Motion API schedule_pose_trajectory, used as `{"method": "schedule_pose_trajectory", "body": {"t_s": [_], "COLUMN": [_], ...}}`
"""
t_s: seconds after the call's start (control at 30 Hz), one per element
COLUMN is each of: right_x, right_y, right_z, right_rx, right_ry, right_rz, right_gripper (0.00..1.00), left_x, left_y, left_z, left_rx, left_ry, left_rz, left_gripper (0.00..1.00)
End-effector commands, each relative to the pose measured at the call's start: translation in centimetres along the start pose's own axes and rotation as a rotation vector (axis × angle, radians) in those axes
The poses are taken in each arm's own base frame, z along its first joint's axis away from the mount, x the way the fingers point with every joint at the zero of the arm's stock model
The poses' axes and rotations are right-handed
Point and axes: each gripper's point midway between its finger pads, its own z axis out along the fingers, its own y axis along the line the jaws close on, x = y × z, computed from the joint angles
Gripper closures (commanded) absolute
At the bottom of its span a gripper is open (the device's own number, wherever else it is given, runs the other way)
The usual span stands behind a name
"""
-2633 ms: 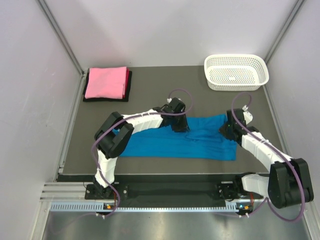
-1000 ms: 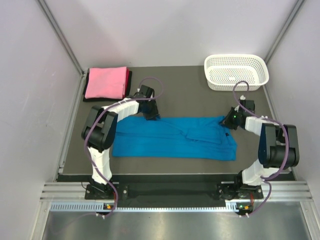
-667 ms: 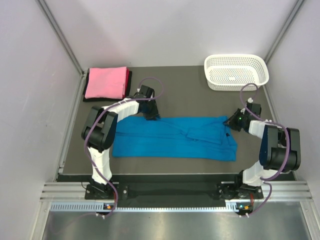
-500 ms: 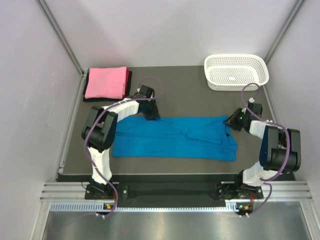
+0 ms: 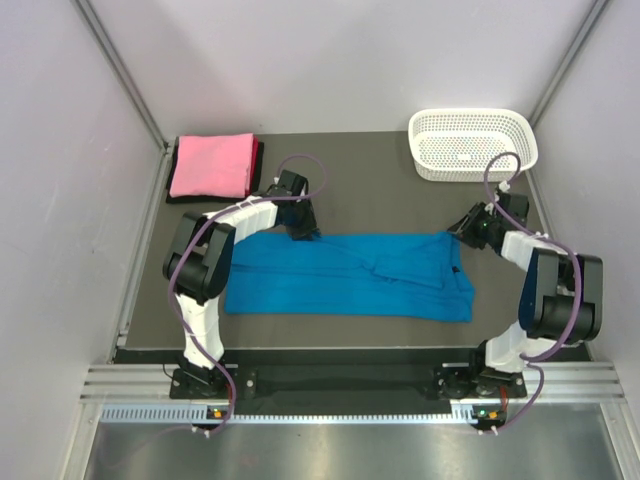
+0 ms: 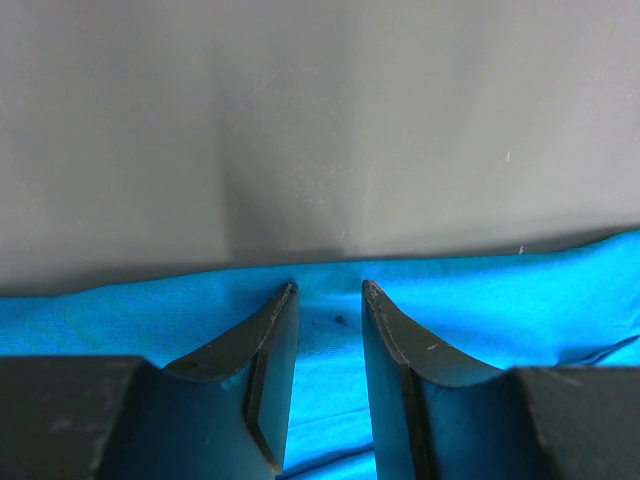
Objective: Fold and stack the t-shirts
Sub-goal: Fold the tshirt
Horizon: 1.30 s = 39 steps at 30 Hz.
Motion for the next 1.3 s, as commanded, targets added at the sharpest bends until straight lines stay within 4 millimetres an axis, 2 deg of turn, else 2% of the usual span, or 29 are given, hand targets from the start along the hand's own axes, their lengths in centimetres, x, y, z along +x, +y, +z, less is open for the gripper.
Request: {"method": "schedule_pose_trajectory", "body": {"t_s": [0.0,0.23,0.33,0.37,0.4,0.47,0.67,0.8,0.9,1.0,1.03,1.1,1.13,1.27], "right_x": [-1.8,-1.3,-1.3,-1.2,-0.8,-1.5,-1.6,-2.1,-2.2,-2.6,-3.0,-3.3,-3.9,-4.7], "right_y": [0.5,-0.4,-1.1,-1.5,-1.9,-2.7,-4.4,-4.4,-3.9,-3.2,-2.8,-2.9,-2.3,-2.5], "right_z": [0.5,1.3,1.7,1.8,1.9,1.7,1.8,1.9,2.0,1.5,1.0,0.2,-0.6,-3.1], "right_rx": [-0.031,-0.003,0.017,0.025,0.033,0.050,0.033,0.006,-0.016,-0.020,-0.011,0.043,0.046,0.159], "right_ry": [-0.020,0.002,-0.003,-0.004,-0.003,-0.053,-0.107,-0.106,-0.098,-0.083,-0.091,-0.091,-0.112,-0.127], "right_rz": [-0.034,-0.021,-0.004,0.006,0.032,0.059,0.161,0.170,0.162,0.158,0.151,0.157,0.150,0.182], "right_gripper": [0.73,0.74,0.89,0.99,1.00,1.00,1.00,1.00,1.00,0.94,0.92,0.89,0.85,0.72], "left_x": [2.1,2.2,2.5,2.6,2.7,2.9,3.3,4.1,3.7,2.3,1.2,-0.1,-1.6,-4.6], "left_y": [4.1,4.2,4.8,4.9,5.3,5.7,6.9,7.5,7.1,5.4,4.3,2.9,1.5,-1.6], "left_z": [1.4,1.4,1.7,1.8,1.9,2.0,2.7,3.4,3.2,1.9,1.2,-0.6,-1.5,-6.6], "left_rx": [-0.138,-0.142,-0.160,-0.166,-0.180,-0.193,-0.223,-0.240,-0.224,-0.185,-0.163,-0.141,-0.113,-0.049], "left_ry": [0.062,0.064,0.070,0.071,0.071,0.067,0.055,0.079,0.066,0.049,0.028,0.013,-0.018,-0.111], "left_rz": [0.007,0.006,0.005,0.004,0.002,0.001,-0.005,-0.010,-0.008,0.011,0.021,0.045,0.055,0.095], "left_gripper": [0.62,0.62,0.62,0.62,0.62,0.62,0.62,0.62,0.62,0.61,0.61,0.60,0.59,0.56]}}
